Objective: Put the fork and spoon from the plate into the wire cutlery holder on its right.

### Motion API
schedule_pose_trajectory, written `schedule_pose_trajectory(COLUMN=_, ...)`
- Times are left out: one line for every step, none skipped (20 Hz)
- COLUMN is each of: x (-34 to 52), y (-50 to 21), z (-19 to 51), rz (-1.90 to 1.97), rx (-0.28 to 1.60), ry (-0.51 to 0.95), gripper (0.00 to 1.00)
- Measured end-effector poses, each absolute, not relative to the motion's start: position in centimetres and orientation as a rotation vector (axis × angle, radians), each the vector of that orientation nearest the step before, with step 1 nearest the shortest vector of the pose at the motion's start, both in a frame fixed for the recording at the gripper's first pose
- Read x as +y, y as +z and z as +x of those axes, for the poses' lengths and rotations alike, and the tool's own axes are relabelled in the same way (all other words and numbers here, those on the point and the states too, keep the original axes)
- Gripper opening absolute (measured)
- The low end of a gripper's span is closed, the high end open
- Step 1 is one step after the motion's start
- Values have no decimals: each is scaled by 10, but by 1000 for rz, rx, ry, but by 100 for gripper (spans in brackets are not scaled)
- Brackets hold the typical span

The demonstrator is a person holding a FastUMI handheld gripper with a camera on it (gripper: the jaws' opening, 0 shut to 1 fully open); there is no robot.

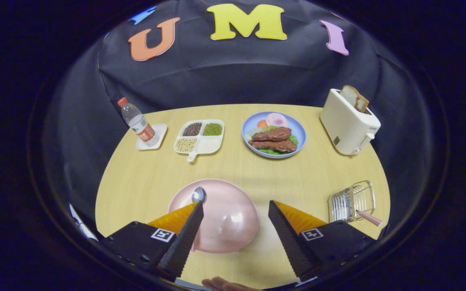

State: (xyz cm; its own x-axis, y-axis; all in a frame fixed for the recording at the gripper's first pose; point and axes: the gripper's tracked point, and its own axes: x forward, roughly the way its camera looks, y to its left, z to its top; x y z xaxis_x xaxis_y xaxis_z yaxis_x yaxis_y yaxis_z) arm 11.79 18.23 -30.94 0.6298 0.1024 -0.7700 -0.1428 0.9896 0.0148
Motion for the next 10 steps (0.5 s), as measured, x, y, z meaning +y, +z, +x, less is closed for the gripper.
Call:
schedule_pose_trajectory(x=190, y=-316, z=115, rz=-37, rx=869, ry=144, gripper=97)
schedule_pose_trajectory(x=195, y=-321, z=113, rz=-33, rx=862, ry=141, gripper=97)
schedule_pose_trajectory(x=200, y=-327, z=111, rz=-26, rx=856, ry=138, gripper=97)
schedule_pose_trajectory(x=207, y=-332, z=107, rz=-18, rx=851, ry=139, gripper=97)
schedule_pose_trajectory(x=216, y=-341, z=104, rz=-10, rx=856, ry=149, gripper=96)
schedule_pose_trajectory(x=222, y=-349, z=101, rz=-12, rx=868, ry=148, gripper=96)
schedule_pose_trajectory(x=228, y=-356, z=97, rz=-7, rx=882, ry=151, gripper=96)
schedule_pose_trajectory(x=234, y=-363, z=94, rz=-15, rx=898, ry=146, gripper=96)
schedule_pose_trajectory(x=237, y=-372, z=94, rz=-27, rx=905, ry=136, gripper=94)
schedule_pose_trajectory(x=240, y=-380, z=93, rz=-36, rx=914, ry=130, gripper=93)
